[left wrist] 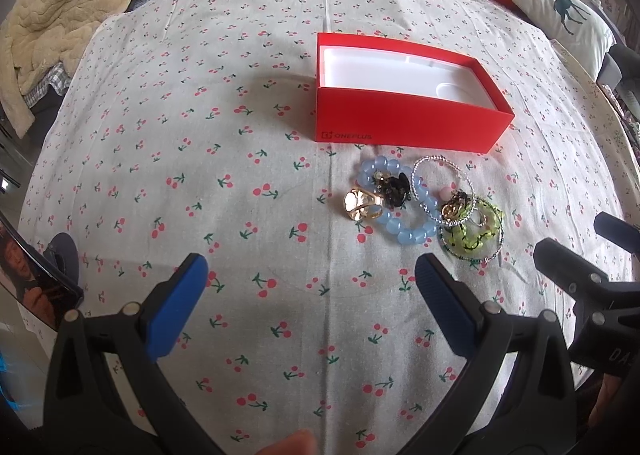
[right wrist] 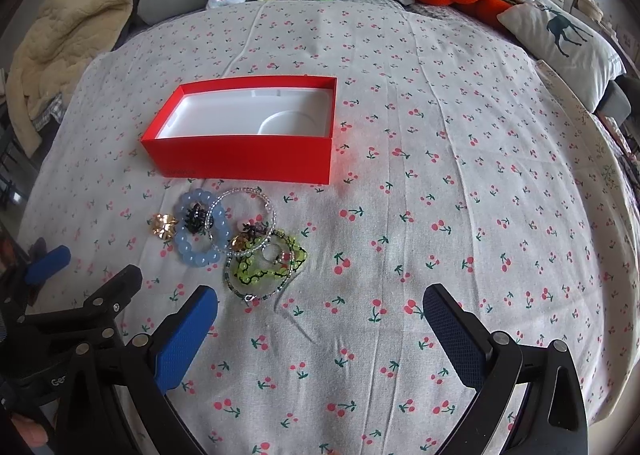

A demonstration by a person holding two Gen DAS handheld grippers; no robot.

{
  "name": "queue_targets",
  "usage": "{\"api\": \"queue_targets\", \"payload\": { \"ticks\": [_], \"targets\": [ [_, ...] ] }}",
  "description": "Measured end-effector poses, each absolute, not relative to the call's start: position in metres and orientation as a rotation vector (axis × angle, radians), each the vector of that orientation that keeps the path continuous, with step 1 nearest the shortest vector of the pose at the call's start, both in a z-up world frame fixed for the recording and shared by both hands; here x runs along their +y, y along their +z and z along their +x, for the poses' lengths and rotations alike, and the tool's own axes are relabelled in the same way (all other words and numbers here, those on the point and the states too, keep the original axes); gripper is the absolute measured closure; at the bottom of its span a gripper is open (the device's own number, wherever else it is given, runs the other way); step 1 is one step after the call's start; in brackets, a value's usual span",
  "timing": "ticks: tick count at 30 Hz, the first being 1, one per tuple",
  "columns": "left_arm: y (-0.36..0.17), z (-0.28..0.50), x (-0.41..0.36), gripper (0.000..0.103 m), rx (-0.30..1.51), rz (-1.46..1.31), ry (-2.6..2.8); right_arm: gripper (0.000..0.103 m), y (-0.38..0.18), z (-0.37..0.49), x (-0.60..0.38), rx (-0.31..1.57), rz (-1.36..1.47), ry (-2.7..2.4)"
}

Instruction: Organize jewelry

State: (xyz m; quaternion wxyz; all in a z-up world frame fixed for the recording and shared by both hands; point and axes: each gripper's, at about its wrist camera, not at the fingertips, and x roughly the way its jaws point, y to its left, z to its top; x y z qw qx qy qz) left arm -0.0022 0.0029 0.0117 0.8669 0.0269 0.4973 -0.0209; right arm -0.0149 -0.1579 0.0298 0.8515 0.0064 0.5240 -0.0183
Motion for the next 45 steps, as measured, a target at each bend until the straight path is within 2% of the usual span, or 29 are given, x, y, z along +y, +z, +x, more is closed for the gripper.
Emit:
{"api": "queue_targets", "payload": {
  "ticks": [11,18,21,23,25,27,31,34,40,42,43,45],
  "targets": [
    [0.016,0.0,0.003,0.0,1.02,0.042,-0.06,0.0,0.037,-0.013,-0.161,1.056,0.026,-0.044],
    [0.021,0.014,0.009,0.003,1.095,0.006,-0.19,0.0,0.04,-0.001,-0.165,1.131,0.037,-0.045],
    [0.027,0.025,0.016,0.008,1.133,-0.019,-0.259,0.0,0.049,0.008,-0.168,1.148,0.068,-0.008],
    [0.028,0.033,0.019,0.021,1.152,-0.041,-0.294,0.0,0.055,0.015,-0.169,1.152,0.069,0.007],
    [0.025,0.042,0.022,0.027,1.167,-0.092,-0.337,0.0,0.058,0.022,-0.17,1.16,0.083,0.029],
    [0.016,0.049,0.024,0.031,1.182,-0.156,-0.37,0.005,0.056,0.03,-0.172,1.174,0.119,0.065],
    [-0.005,0.06,0.025,0.051,1.233,-0.259,-0.411,0.019,0.042,0.042,-0.177,1.214,0.215,0.123],
    [-0.009,0.064,0.013,0.053,1.243,-0.224,-0.421,0.027,0.031,0.05,-0.176,1.245,0.245,0.149],
    [-0.023,0.069,-0.006,0.053,1.267,-0.137,-0.376,0.028,0.023,0.06,-0.171,1.286,0.236,0.163],
    [-0.023,0.069,-0.009,0.062,1.256,-0.107,-0.361,0.028,0.022,0.061,-0.17,1.296,0.219,0.162],
    [-0.022,0.069,-0.008,0.072,1.253,-0.098,-0.356,0.028,0.022,0.061,-0.17,1.297,0.211,0.16],
    [-0.022,0.07,-0.006,0.072,1.257,-0.106,-0.356,0.028,0.02,0.062,-0.17,1.304,0.204,0.157]
  ]
}}
